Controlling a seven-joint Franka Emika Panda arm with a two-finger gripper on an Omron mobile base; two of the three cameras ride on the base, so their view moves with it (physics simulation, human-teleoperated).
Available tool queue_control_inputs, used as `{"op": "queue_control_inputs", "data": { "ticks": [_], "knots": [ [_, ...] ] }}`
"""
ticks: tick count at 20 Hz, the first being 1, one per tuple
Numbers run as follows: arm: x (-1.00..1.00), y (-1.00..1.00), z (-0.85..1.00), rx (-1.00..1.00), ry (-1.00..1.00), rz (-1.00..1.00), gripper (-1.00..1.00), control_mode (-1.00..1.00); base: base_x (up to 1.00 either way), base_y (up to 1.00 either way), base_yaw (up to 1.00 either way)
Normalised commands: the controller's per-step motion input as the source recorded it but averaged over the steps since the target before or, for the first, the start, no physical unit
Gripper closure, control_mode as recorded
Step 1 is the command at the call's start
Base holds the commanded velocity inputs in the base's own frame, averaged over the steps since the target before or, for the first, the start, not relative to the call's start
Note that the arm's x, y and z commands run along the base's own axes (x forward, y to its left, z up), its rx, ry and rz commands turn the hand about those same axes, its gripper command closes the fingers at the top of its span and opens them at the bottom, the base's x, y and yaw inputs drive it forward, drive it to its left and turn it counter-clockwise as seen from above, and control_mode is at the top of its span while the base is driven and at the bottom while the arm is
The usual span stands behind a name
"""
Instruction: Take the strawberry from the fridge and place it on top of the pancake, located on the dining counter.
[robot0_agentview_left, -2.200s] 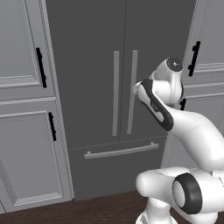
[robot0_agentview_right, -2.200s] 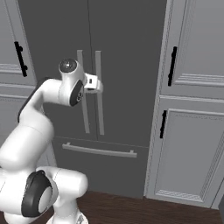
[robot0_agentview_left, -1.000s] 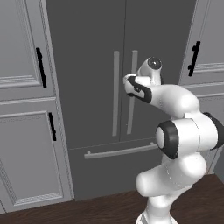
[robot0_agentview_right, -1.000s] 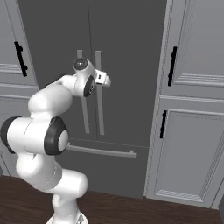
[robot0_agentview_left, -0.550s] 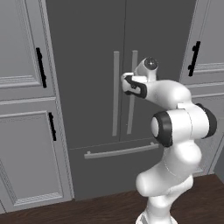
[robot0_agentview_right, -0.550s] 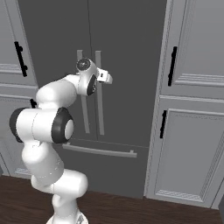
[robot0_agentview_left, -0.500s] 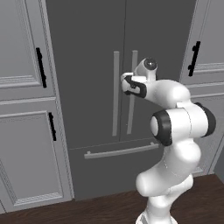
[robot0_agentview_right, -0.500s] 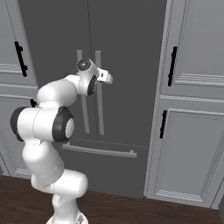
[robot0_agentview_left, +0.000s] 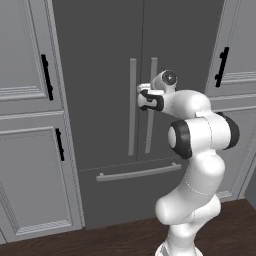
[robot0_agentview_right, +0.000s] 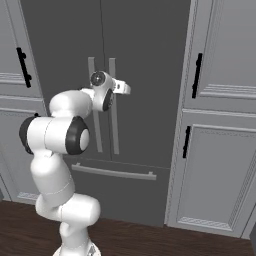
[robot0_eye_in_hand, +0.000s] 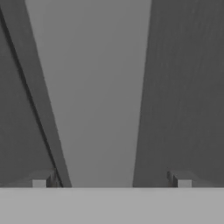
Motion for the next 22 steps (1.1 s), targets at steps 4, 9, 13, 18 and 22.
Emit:
{"op": "queue_control_inputs", "data": {
  "ticks": [4,9,13,18,22],
  "knots": [
    [0.49,-0.14,-0.09,-0.02,-0.07,0.01,-1.00,-1.00,0.00,0.00,0.00],
    [0.25,-0.01,-0.01,0.00,-0.02,0.02,1.00,-1.00,0.00,0.00,0.00],
    [0.00,-0.01,0.00,0.00,0.00,0.00,1.00,-1.00,0.00,0.00,0.00],
    [-0.46,-0.14,0.00,0.01,0.00,0.00,1.00,-1.00,0.00,0.00,0.00],
    [-0.67,-0.56,0.00,0.06,0.04,0.00,1.00,-1.00,0.00,0.00,0.00]
  ]
}}
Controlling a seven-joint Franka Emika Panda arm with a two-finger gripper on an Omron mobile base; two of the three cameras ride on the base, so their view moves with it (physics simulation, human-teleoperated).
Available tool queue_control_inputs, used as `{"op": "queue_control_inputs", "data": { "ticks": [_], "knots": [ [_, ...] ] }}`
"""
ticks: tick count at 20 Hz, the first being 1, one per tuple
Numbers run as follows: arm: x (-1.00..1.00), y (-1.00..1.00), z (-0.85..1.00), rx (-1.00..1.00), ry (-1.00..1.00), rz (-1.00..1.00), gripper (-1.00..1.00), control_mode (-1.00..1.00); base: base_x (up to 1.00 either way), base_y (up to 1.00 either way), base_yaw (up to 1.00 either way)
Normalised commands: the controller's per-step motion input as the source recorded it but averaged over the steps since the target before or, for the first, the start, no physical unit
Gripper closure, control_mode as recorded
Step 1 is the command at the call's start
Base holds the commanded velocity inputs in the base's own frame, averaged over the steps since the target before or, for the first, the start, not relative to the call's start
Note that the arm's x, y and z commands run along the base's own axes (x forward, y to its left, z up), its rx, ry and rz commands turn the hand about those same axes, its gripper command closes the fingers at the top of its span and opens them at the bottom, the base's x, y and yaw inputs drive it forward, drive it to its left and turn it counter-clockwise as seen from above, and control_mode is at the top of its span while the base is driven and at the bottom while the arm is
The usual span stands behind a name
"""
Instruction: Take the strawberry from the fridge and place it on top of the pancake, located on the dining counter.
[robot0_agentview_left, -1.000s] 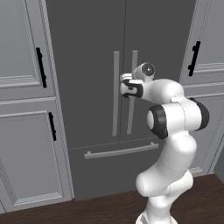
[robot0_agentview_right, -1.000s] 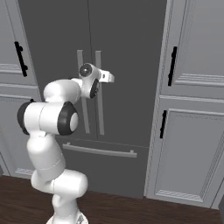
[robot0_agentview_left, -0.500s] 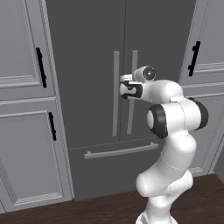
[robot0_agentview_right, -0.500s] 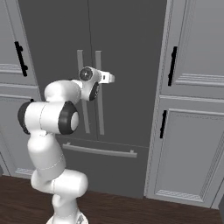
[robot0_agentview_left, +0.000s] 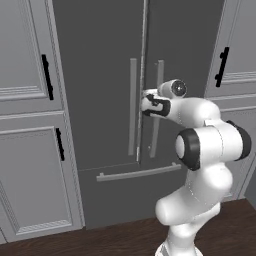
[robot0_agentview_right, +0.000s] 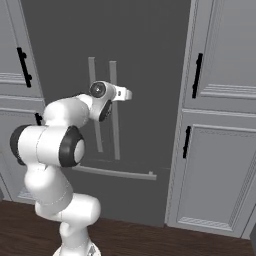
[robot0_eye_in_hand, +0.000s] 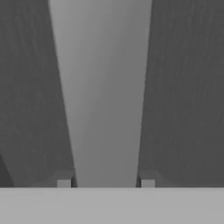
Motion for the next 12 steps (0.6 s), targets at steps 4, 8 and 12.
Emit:
{"op": "queue_control_inputs", "data": {
  "ticks": [4,8,12],
  "knots": [
    [-0.85,-0.58,0.00,0.01,0.12,0.00,1.00,-1.00,0.00,0.00,0.00],
    [-1.00,-0.81,0.00,0.05,0.03,0.00,1.00,-1.00,0.00,0.00,0.00],
    [-1.00,-0.94,0.00,0.05,0.00,0.00,1.00,-1.00,0.00,0.00,0.00]
  ]
}}
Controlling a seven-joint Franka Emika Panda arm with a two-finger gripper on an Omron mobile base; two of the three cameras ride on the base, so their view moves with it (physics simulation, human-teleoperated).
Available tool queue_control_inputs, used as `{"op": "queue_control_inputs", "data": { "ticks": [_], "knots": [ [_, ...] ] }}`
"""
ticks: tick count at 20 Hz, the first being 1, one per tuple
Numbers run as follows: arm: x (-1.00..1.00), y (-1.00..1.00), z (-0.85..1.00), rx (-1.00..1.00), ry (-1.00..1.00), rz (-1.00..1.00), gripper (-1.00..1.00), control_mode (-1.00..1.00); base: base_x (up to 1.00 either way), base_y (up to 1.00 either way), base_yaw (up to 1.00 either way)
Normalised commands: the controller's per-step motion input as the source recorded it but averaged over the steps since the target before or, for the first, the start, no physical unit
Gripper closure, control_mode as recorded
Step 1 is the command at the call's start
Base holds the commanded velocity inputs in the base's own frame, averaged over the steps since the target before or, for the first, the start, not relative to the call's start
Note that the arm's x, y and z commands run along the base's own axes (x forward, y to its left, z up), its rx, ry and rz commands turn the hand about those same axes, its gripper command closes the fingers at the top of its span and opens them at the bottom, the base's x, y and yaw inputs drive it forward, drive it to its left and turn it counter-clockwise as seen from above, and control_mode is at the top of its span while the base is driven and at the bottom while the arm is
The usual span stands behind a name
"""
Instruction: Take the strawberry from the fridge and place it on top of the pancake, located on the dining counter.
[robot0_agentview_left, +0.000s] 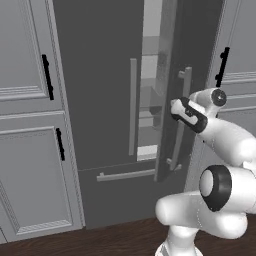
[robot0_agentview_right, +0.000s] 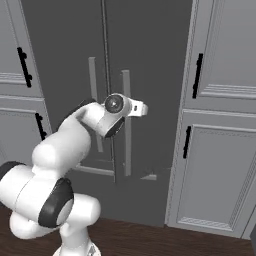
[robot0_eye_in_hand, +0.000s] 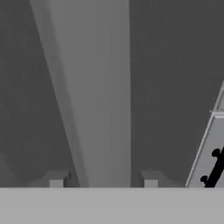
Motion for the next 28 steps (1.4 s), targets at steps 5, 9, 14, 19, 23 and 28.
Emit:
{"op": "queue_control_inputs", "data": {
  "ticks": [5,9,14,19,23,28],
  "knots": [
    [-0.98,-0.96,0.01,0.06,0.06,-0.01,1.00,-1.00,0.00,0.00,0.00],
    [-0.73,-0.86,0.03,0.05,0.16,-0.09,-1.00,-1.00,0.00,0.00,0.00],
    [-0.53,-0.99,0.08,0.01,0.15,-0.08,-1.00,-1.00,0.00,0.00,0.00],
    [-0.73,0.00,0.19,-0.10,0.06,-0.33,-1.00,-1.00,0.00,0.00,0.00],
    [-0.36,0.96,0.39,-0.32,-0.01,-0.28,-1.00,-1.00,0.00,0.00,0.00],
    [-0.02,1.00,0.34,-0.53,0.16,-0.06,-1.00,-1.00,0.00,0.00,0.00]
  ]
}}
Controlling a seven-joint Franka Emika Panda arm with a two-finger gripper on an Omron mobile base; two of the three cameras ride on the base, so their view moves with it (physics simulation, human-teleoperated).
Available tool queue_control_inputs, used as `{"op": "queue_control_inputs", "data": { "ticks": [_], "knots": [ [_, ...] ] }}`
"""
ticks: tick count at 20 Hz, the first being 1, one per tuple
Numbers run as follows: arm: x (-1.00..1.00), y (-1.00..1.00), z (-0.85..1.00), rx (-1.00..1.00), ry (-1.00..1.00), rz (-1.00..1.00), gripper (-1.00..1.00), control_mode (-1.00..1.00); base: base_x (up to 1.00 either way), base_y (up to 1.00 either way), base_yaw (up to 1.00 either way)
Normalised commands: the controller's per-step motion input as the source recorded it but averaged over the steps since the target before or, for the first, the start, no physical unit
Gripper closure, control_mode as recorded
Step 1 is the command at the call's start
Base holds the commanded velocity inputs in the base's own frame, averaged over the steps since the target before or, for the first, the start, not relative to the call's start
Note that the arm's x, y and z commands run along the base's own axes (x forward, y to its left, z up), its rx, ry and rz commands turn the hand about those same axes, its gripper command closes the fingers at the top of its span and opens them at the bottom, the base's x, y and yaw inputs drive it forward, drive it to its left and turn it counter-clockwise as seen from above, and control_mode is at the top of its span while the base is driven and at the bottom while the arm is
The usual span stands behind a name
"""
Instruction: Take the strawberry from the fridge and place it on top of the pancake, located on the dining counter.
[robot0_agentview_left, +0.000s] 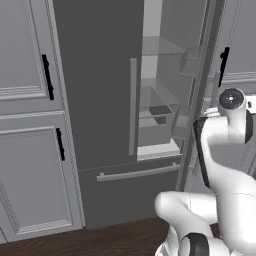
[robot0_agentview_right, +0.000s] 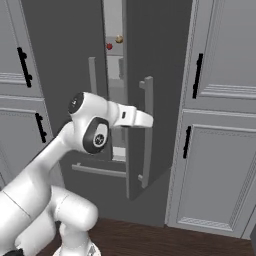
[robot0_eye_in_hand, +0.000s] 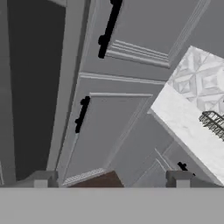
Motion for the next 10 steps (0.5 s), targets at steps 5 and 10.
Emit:
{"op": "queue_control_inputs", "data": {
  "ticks": [5,10],
  "knots": [
    [0.21,0.77,0.01,-0.55,0.47,0.01,-1.00,-1.00,0.00,0.00,0.00],
    [0.06,0.54,0.26,-0.42,0.55,0.12,-1.00,-1.00,0.00,0.00,0.00]
  ]
}}
